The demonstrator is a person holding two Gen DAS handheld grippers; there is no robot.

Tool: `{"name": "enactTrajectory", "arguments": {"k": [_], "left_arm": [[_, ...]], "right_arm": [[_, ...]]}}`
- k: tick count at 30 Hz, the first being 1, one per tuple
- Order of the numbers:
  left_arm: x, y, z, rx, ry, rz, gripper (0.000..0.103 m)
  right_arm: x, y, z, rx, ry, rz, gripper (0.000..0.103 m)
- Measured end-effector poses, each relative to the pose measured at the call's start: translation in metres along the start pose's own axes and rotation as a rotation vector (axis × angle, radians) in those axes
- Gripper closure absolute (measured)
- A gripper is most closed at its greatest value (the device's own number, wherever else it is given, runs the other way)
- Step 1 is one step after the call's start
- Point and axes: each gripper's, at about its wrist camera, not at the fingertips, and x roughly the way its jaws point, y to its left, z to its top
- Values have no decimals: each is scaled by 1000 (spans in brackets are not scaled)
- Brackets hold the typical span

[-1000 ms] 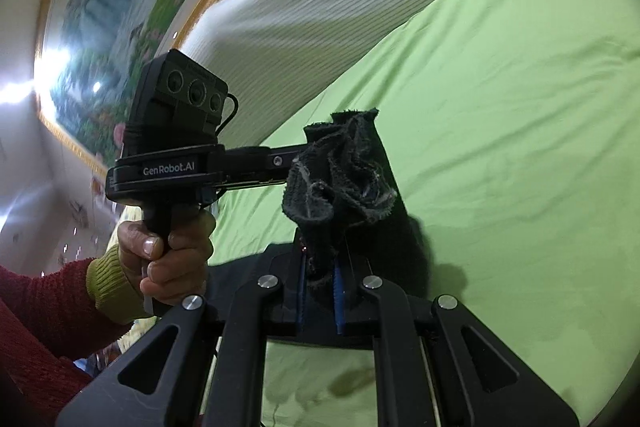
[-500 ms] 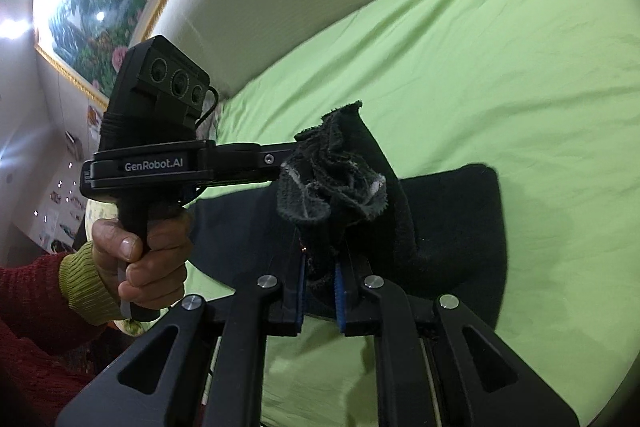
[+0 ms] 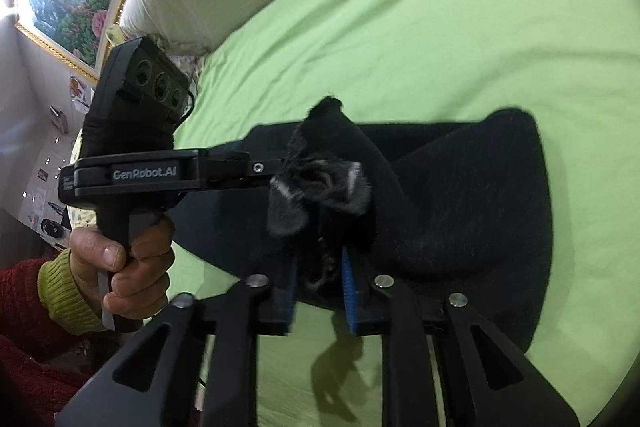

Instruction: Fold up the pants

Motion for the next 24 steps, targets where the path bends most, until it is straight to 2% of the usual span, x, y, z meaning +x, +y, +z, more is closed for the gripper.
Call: {"name": "enactTrajectory", "arguments": {"k": [3,6,12,19,24], "left_arm": [[-2,6,-6,-18,-6,24,89],[-7,14,-11,-51,-21,31,88],[-28,31,-23,-144,-73,46,74],[-64,49,-40,-252,-178,62,56],[-86,61,-56,-326,-236,71,50]], "right_arm": [[9,6,1,-8,28,4,60],[13,10,-1,-17,46,10,56],[14,15,-2,-23,63,30,56],[6,32,3,-58,46,61,56],[8,41,10,-76,50,68,56]]}}
